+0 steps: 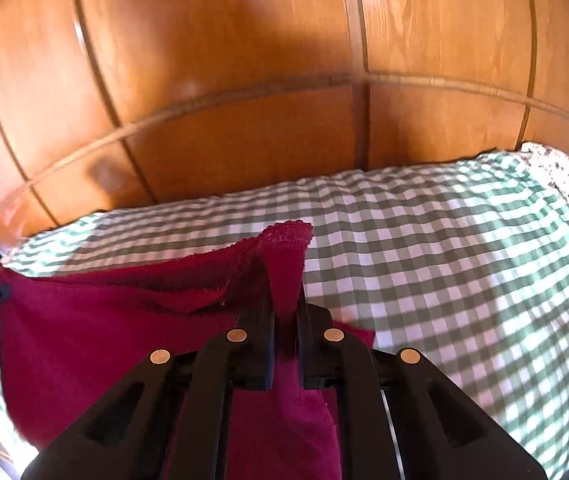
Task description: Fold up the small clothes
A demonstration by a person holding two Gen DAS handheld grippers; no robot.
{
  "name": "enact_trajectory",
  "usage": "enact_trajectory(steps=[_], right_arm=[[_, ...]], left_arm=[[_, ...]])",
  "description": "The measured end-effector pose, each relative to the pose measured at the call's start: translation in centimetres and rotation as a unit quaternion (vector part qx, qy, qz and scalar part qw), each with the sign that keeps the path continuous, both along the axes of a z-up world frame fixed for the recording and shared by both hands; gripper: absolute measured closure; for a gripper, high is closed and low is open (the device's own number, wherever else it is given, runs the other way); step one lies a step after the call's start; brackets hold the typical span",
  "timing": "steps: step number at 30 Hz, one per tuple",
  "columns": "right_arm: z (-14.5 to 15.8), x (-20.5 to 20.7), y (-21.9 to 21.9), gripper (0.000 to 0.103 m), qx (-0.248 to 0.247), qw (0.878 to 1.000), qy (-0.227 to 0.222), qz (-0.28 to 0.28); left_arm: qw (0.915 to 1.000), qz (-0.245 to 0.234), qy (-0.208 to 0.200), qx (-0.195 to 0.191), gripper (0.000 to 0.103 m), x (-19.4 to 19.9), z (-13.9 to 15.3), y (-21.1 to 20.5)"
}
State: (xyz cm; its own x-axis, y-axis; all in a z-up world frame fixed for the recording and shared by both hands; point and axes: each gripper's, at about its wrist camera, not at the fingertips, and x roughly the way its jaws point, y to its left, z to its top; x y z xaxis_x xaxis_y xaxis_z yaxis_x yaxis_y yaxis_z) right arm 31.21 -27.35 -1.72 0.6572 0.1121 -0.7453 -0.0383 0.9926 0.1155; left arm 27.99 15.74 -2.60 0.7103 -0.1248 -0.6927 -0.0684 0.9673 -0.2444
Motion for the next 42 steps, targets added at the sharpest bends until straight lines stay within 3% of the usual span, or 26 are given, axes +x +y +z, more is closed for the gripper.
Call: enact_trajectory(steps=[6,8,9,10,11,13,18,24,31,33,35,36,39,42], right_arm=[[-5.8,2.4,0.2,0.096,-0.017,0.998,0.062,-0.018],[-6.0,2.3,-0.1,0.093,-0.009,0.998,0.057,-0.018],[-5.7,2.1,-0.2,0.087,-0.005,0.998,0.055,-0.017],[-5.3,1.8,-0.4,0.068,-0.002,0.998,0.052,-0.019],[-4.8,1.2,-0.6,0.04,-0.001,0.999,0.044,-0.026],[-3.4,-0.4,-1.1,0.034,0.008,0.999,0.02,-0.03],[-2.0,-5.9,-2.0,0.034,0.048,0.999,0.014,-0.012],[-3.0,-13.8,-3.8,0.034,0.097,0.994,0.043,-0.001],[-4.9,-18.1,-4.9,0.034,0.131,0.989,0.074,-0.008],[-5.7,-17.9,-4.6,0.046,0.125,0.989,0.079,-0.008],[-6.5,-17.4,-4.2,0.074,0.118,0.989,0.086,-0.006],[-6.2,-17.3,-4.1,0.08,0.119,0.989,0.087,0.0],[-4.4,-18.1,-3.7,0.087,0.109,0.991,0.073,0.026],[-2.9,-20.3,-4.1,0.089,0.099,0.991,0.073,0.06]], left_arm=[[0.9966,0.015,0.074,0.033,0.094,3.2,-5.2,-0.9],[0.997,0.015,0.072,0.027,0.088,2.8,-5.1,-0.7],[0.9975,0.016,0.067,0.016,0.083,2.3,-4.6,-0.2],[0.9977,0.018,0.064,0.009,0.073,1.9,-4.2,0.2],[0.9981,0.018,0.058,-0.004,0.072,0.9,-3.7,0.8],[0.9984,0.005,0.052,-0.02,0.072,-1.0,-3.0,1.7],[0.9957,-0.028,0.05,-0.072,0.062,-7.4,-2.7,4.1],[0.9864,-0.063,0.06,-0.14,0.056,-15.0,-4.5,4.5],[0.9806,-0.069,0.081,-0.165,0.059,-17.2,-7.0,1.6],[0.9828,-0.065,0.088,-0.149,0.068,-16.9,-7.1,1.3],[0.984,-0.065,0.095,-0.136,0.081,-16.2,-7.2,0.9],[0.985,-0.067,0.095,-0.127,0.084,-16.2,-6.9,0.8],[0.9886,-0.076,0.09,-0.094,0.091,-17.1,-5.6,0.6],[0.9872,-0.08,0.099,-0.096,0.092,-18.2,-5.3,1.2]])
